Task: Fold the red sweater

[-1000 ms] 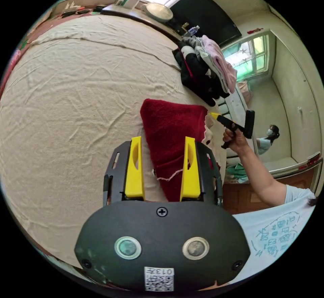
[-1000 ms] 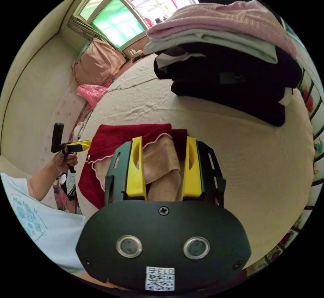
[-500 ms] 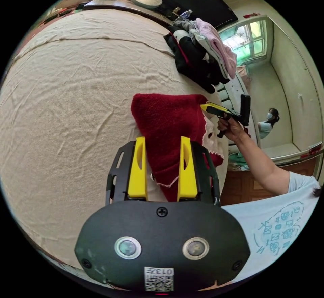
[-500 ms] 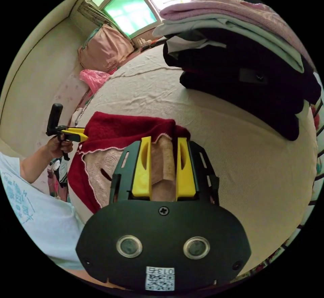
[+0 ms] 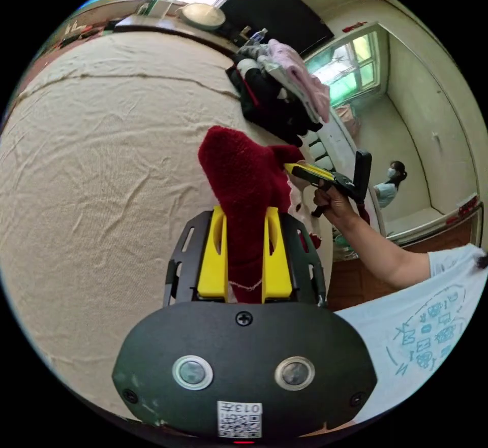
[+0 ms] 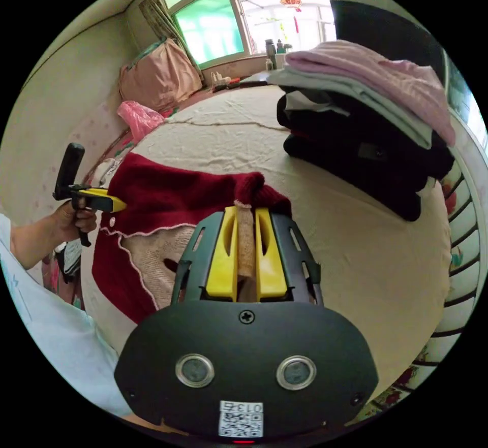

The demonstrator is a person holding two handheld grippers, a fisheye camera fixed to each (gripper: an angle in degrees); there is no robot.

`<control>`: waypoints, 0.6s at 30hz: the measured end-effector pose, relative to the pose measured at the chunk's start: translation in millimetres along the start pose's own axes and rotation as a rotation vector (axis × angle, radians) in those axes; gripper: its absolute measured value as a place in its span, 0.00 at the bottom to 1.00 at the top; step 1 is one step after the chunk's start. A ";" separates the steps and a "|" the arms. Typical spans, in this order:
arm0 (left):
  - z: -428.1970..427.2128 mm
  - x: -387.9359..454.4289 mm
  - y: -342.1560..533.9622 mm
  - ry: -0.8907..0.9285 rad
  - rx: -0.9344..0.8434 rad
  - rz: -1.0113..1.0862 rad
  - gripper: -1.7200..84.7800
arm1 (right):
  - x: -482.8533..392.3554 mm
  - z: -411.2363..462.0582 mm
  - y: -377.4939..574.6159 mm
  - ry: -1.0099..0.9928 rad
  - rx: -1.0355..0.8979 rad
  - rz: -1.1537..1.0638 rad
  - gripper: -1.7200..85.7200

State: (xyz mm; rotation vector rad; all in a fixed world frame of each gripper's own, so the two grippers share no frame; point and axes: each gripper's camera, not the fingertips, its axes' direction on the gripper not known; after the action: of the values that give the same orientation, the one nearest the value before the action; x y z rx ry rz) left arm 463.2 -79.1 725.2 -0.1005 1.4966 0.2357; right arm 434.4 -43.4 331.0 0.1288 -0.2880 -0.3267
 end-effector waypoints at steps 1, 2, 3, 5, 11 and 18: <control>-10.2 14.7 4.8 0.014 0.029 0.033 0.14 | -11.5 -19.7 5.1 0.039 0.057 -0.016 0.09; -15.4 23.2 6.9 0.018 0.041 0.053 0.14 | -25.3 -41.4 10.0 0.082 0.109 -0.039 0.09; -25.8 42.8 11.0 0.017 0.065 0.109 0.14 | -32.3 -53.0 12.6 0.102 0.138 -0.050 0.09; -41.2 72.7 13.9 0.017 0.099 0.182 0.14 | -54.6 -99.6 22.5 0.178 0.239 -0.063 0.09; -78.9 158.5 -37.2 0.085 0.205 0.415 0.14 | -57.8 -203.2 19.6 0.307 0.493 -0.035 0.08; -54.8 203.8 -218.2 0.276 0.155 0.485 0.14 | -2.9 -261.9 -78.7 0.517 0.540 -0.057 0.09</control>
State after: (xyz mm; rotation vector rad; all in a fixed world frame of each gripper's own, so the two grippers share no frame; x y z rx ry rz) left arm 468.6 -284.0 501.3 0.3732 1.7944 0.5091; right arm 486.6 -95.9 67.7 0.7419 0.1483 -0.2553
